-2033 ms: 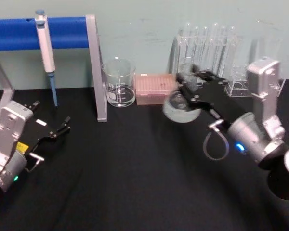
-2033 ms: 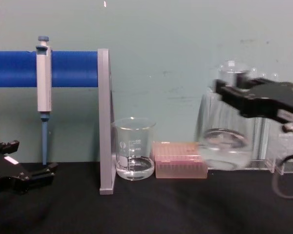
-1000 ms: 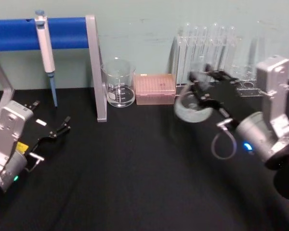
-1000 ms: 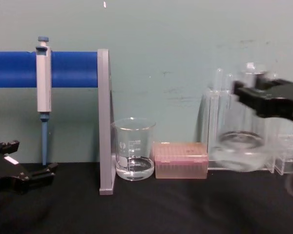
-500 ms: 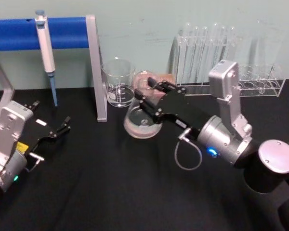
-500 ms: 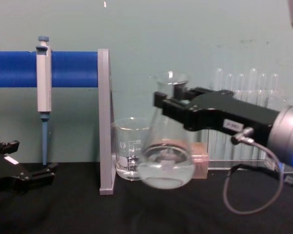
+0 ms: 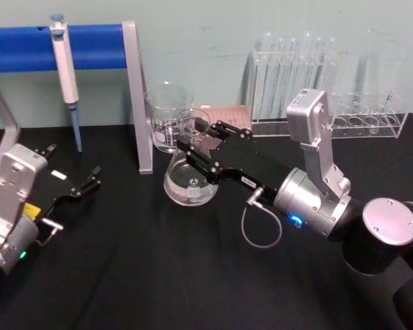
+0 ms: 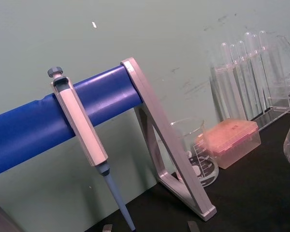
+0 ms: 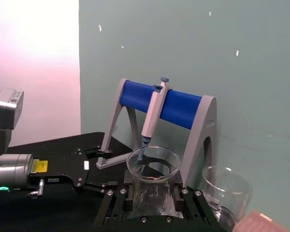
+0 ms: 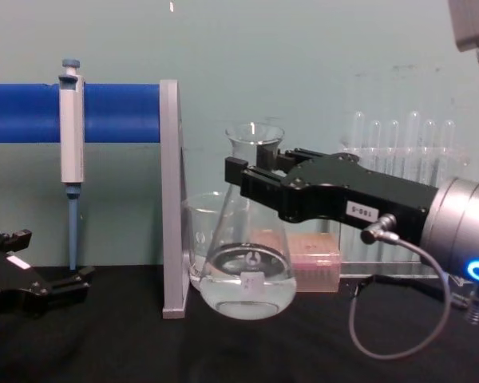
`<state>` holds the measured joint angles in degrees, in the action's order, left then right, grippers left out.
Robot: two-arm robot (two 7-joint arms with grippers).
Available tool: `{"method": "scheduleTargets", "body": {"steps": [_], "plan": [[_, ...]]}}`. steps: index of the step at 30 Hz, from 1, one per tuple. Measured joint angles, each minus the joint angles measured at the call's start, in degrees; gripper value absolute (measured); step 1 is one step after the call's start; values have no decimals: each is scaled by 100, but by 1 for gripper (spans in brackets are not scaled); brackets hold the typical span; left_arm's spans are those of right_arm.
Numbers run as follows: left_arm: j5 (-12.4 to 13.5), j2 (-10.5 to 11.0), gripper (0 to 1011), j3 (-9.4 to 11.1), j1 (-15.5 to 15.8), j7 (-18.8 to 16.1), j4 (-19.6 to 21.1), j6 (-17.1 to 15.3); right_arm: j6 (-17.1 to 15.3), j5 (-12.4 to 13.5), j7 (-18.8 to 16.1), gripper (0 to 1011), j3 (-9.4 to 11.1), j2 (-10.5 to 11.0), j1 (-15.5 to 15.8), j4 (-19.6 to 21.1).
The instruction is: Grasp the erlenmeyer flask with one hand, shake it three times, then place it back.
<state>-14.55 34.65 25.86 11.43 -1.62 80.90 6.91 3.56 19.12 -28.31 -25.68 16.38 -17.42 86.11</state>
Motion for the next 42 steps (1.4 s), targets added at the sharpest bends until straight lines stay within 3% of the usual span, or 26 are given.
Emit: {"method": "scheduleTargets", "body": {"steps": [5, 12, 23, 30, 37, 42], "plan": [[0, 0, 1001, 0, 0, 0, 0, 0, 21, 10, 146, 449, 24, 52, 16, 12], [0, 0, 1001, 0, 0, 0, 0, 0, 40, -62, 536, 449, 277, 146, 143, 74], [0, 0, 1001, 0, 0, 0, 0, 0, -102, -295, 1418, 449, 1146, 318, 615, 306], [0, 0, 1001, 0, 0, 0, 0, 0, -177, -400, 1634, 449, 1453, 314, 830, 420], [0, 0, 1001, 0, 0, 0, 0, 0, -193, -453, 1519, 449, 1491, 215, 820, 389], [0, 0, 1001, 0, 0, 0, 0, 0, -192, -456, 1288, 449, 1408, 141, 709, 279]]}}
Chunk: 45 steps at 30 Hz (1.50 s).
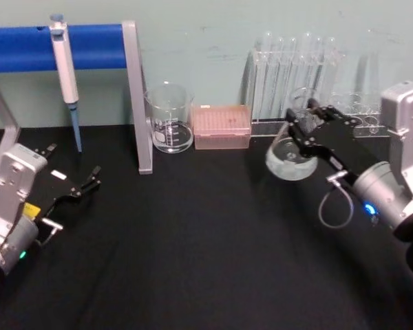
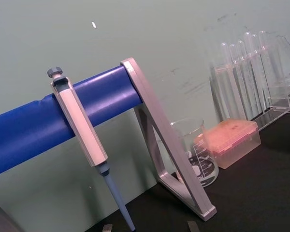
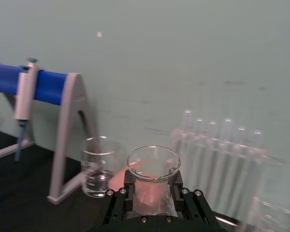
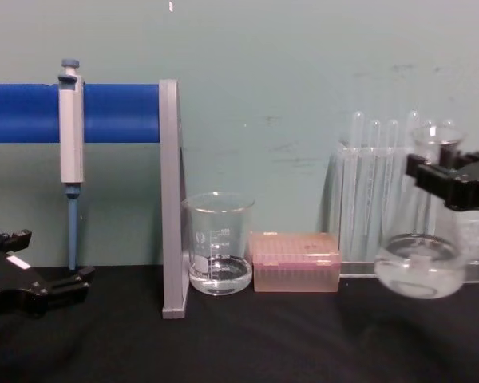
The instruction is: Grasp the erlenmeyer flask with one hand, shake it three times, then place it back.
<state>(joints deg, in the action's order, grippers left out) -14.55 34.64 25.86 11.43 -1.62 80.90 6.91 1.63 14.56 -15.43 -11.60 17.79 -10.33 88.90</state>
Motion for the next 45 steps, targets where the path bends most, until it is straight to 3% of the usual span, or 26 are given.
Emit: {"method": "scheduleTargets", "body": {"steps": [6, 20, 25, 45], "plan": [[0, 0, 1001, 0, 0, 0, 0, 0, 15, 76, -370, 449, -234, -81, -231, -195], [0, 0, 1001, 0, 0, 0, 0, 0, 58, 450, -1231, 449, -1034, -253, -714, -560], [0, 0, 1001, 0, 0, 0, 0, 0, 40, 543, -1338, 449, -1182, -240, -767, -573], [0, 0, 1001, 0, 0, 0, 0, 0, 96, 771, -1412, 449, -1448, -10, -897, -595]]}}
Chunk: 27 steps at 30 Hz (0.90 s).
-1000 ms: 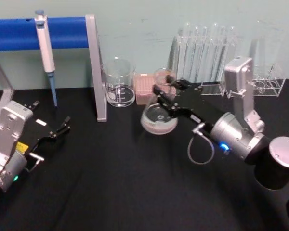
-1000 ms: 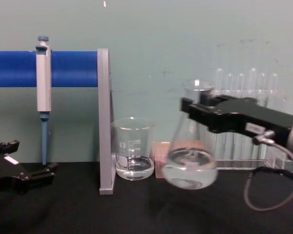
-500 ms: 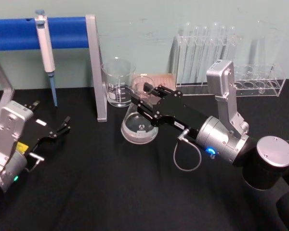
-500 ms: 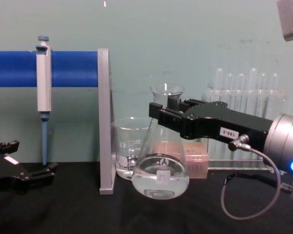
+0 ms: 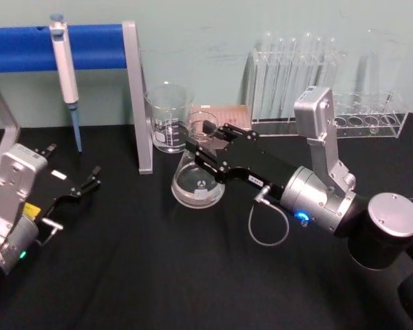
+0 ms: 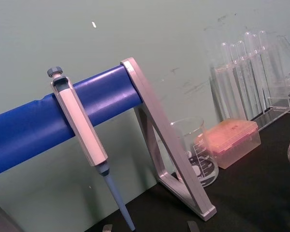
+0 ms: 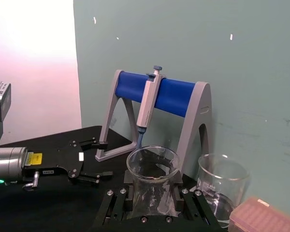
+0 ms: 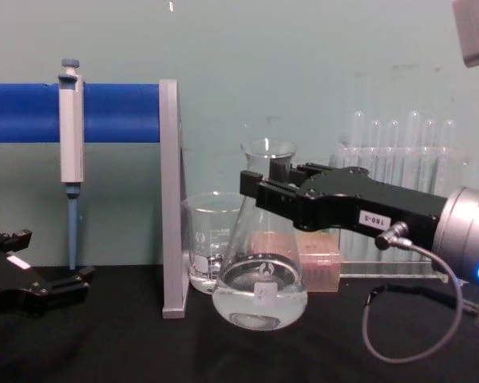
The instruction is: Grasp the erlenmeyer flask with one hand, shake it three times, then place it back.
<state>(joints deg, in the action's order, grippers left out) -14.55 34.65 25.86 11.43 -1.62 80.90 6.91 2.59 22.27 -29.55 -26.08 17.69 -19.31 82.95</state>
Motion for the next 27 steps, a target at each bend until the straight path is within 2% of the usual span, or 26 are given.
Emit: {"method": "scheduleTargets", "body": {"steps": [27], "plan": [[0, 0, 1001, 0, 0, 0, 0, 0, 74, 252, -295, 449, -205, 218, -91, -444]]}}
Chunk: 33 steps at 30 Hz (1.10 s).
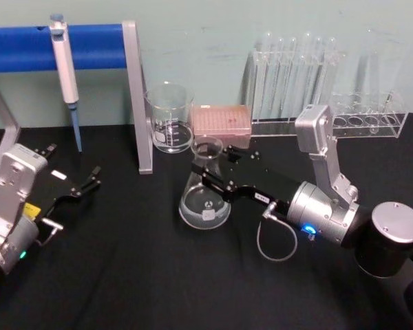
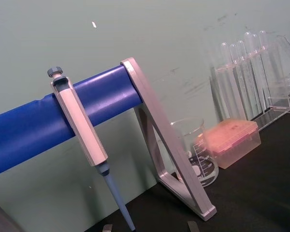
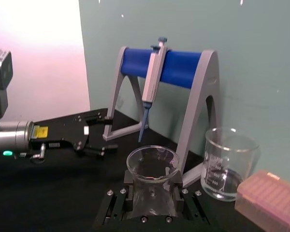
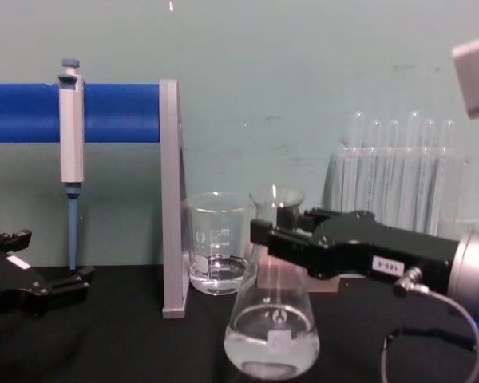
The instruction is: Grasp the erlenmeyer flask with one hand, shake it three times, then place it back.
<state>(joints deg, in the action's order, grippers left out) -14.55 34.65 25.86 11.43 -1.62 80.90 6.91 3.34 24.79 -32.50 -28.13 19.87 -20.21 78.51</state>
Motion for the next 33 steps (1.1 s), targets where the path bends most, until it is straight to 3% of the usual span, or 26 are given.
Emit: {"method": "scheduleTargets", "body": {"steps": [17, 33], "plan": [[0, 0, 1001, 0, 0, 0, 0, 0, 39, 86, -285, 449, -199, 0, -116, -476], [0, 0, 1001, 0, 0, 0, 0, 0, 80, 126, -362, 449, -266, -9, -138, -638]]}}
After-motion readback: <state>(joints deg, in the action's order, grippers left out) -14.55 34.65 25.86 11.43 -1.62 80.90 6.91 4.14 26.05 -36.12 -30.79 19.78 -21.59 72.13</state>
